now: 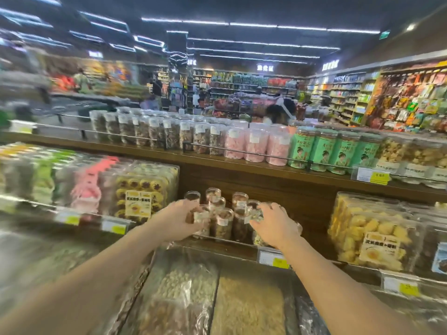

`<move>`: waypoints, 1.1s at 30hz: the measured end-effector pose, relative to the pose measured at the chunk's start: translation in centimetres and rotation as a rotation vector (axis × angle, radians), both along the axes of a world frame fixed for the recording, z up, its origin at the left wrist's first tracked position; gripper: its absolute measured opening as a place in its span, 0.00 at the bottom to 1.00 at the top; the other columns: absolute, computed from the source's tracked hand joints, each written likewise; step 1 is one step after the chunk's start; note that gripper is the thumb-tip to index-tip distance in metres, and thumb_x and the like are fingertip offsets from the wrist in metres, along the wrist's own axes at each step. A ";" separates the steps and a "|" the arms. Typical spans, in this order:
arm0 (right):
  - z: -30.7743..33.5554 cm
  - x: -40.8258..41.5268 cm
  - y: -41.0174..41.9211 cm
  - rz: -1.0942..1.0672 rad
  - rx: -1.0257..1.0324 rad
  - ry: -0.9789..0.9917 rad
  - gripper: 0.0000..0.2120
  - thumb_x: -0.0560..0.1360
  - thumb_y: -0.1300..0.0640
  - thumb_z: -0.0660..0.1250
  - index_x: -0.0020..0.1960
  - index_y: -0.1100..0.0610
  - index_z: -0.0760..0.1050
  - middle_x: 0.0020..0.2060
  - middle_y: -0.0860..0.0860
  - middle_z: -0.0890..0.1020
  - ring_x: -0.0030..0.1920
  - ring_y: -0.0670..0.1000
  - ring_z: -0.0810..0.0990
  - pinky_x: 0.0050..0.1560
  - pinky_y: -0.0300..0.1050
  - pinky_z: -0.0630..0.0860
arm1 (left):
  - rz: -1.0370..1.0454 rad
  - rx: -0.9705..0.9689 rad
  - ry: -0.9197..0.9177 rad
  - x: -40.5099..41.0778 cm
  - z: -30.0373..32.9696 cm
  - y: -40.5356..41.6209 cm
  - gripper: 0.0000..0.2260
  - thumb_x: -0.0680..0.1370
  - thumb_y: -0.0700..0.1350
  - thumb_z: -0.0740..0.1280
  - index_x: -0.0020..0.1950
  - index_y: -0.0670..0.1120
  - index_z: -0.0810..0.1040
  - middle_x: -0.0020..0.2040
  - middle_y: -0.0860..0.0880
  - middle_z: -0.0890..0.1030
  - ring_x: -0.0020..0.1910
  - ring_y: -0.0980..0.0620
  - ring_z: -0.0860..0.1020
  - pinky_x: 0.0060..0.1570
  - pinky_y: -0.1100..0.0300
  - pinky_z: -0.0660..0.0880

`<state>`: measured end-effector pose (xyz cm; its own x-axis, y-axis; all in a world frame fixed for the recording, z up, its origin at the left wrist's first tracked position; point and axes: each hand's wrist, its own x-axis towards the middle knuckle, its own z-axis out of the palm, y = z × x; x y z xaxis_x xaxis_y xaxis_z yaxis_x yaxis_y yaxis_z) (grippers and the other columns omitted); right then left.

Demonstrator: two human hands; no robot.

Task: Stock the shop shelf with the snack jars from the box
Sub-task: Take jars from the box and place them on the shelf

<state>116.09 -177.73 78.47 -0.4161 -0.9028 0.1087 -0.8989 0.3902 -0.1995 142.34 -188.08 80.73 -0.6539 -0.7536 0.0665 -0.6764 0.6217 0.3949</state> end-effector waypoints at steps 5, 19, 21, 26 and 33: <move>-0.5 6.1 -1.0 0.204 -0.002 -0.002 0.30 0.80 0.36 0.60 0.77 0.50 0.65 0.72 0.53 0.72 0.71 0.58 0.70 0.65 0.55 0.74 | 0.271 0.049 0.094 9.5 -2.3 6.1 0.24 0.68 0.69 0.69 0.59 0.59 0.79 0.51 0.60 0.82 0.50 0.56 0.82 0.54 0.52 0.80; -2.9 34.0 1.8 0.851 0.074 -0.016 0.29 0.79 0.37 0.61 0.76 0.48 0.64 0.69 0.54 0.70 0.70 0.58 0.66 0.59 0.57 0.75 | 0.959 0.098 0.088 32.4 -3.7 28.4 0.21 0.76 0.62 0.69 0.67 0.58 0.76 0.61 0.61 0.75 0.61 0.55 0.76 0.61 0.55 0.74; -2.8 38.6 3.9 0.932 0.067 -0.011 0.30 0.79 0.37 0.61 0.77 0.49 0.63 0.71 0.54 0.69 0.72 0.57 0.66 0.61 0.57 0.74 | 1.040 0.082 0.091 35.5 -3.8 32.0 0.20 0.75 0.64 0.69 0.64 0.60 0.77 0.58 0.62 0.75 0.57 0.55 0.77 0.59 0.52 0.75; -3.2 49.4 10.3 1.106 0.052 -0.012 0.30 0.79 0.36 0.62 0.76 0.49 0.64 0.71 0.53 0.70 0.72 0.56 0.67 0.65 0.56 0.72 | 1.218 0.082 0.085 43.0 -4.7 41.0 0.18 0.77 0.60 0.70 0.66 0.59 0.76 0.59 0.59 0.75 0.61 0.53 0.75 0.60 0.52 0.74; -5.2 65.1 24.2 1.329 0.106 -0.005 0.31 0.78 0.36 0.64 0.76 0.49 0.65 0.71 0.55 0.70 0.72 0.58 0.67 0.65 0.56 0.73 | 1.420 0.122 0.082 54.2 -6.9 57.8 0.20 0.77 0.61 0.69 0.68 0.59 0.75 0.65 0.58 0.75 0.63 0.54 0.75 0.60 0.52 0.75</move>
